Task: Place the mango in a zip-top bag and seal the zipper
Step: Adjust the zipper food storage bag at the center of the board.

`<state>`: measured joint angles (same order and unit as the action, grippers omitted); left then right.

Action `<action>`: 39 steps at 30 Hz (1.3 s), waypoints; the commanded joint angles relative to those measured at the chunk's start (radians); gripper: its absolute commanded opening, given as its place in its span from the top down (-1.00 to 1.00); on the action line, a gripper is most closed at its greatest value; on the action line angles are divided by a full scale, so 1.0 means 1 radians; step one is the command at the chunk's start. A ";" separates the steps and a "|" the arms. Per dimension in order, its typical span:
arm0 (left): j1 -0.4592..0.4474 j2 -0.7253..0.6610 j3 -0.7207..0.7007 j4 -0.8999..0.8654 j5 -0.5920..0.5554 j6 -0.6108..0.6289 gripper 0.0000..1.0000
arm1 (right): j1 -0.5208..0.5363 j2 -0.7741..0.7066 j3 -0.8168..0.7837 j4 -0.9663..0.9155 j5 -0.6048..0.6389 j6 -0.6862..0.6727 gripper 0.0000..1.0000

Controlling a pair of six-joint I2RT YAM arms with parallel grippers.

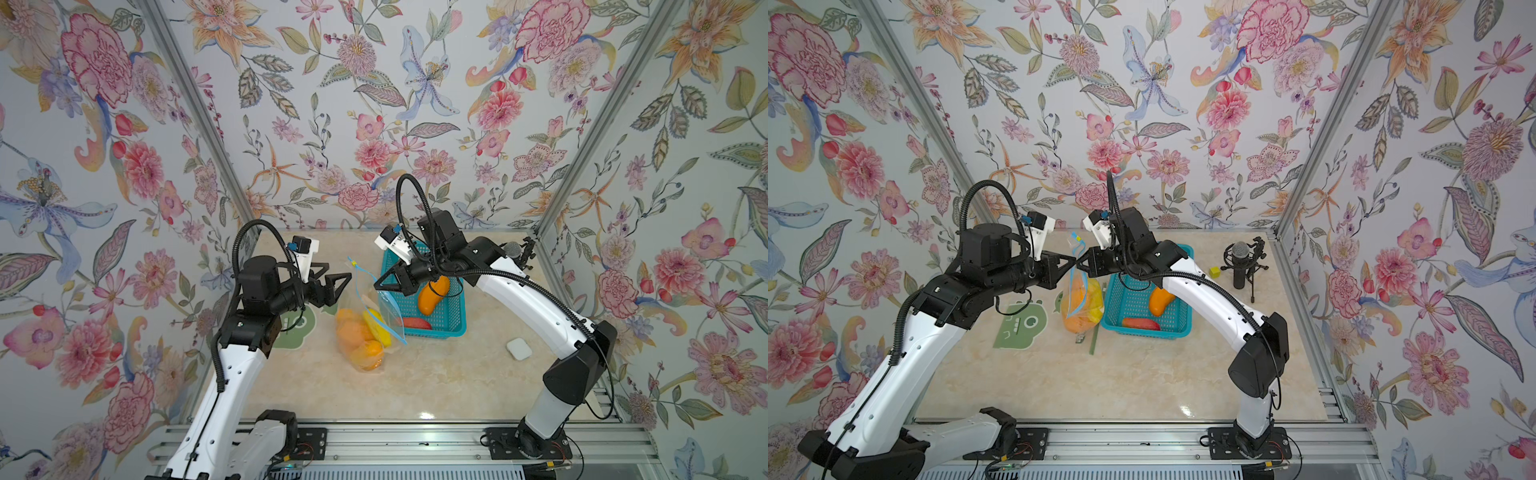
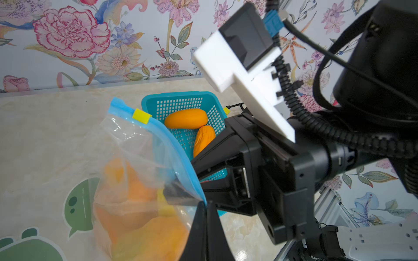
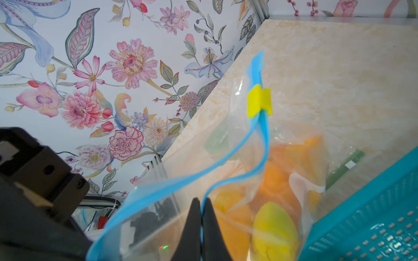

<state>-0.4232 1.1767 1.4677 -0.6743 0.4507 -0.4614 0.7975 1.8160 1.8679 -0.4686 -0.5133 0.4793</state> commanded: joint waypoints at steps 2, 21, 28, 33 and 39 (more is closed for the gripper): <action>0.009 -0.049 0.000 0.131 0.205 -0.042 1.00 | 0.001 -0.095 -0.043 -0.019 -0.113 -0.016 1.00; -0.020 -0.078 -0.169 0.242 0.285 -0.089 0.07 | -0.037 -0.225 -0.268 -0.109 -0.251 -0.175 1.00; 0.024 -0.069 -0.108 0.136 0.168 0.005 -0.16 | -0.041 -0.218 -0.311 -0.108 -0.185 -0.219 1.00; 0.142 -0.082 -0.128 0.122 0.108 0.068 -0.22 | -0.037 -0.227 -0.310 -0.107 -0.192 -0.264 1.00; 0.191 -0.063 -0.234 0.203 0.204 0.162 -0.54 | -0.038 -0.230 -0.303 -0.106 -0.230 -0.299 1.00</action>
<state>-0.2375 1.1069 1.2800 -0.5053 0.6193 -0.3786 0.7578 1.6196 1.5688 -0.5724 -0.7185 0.2302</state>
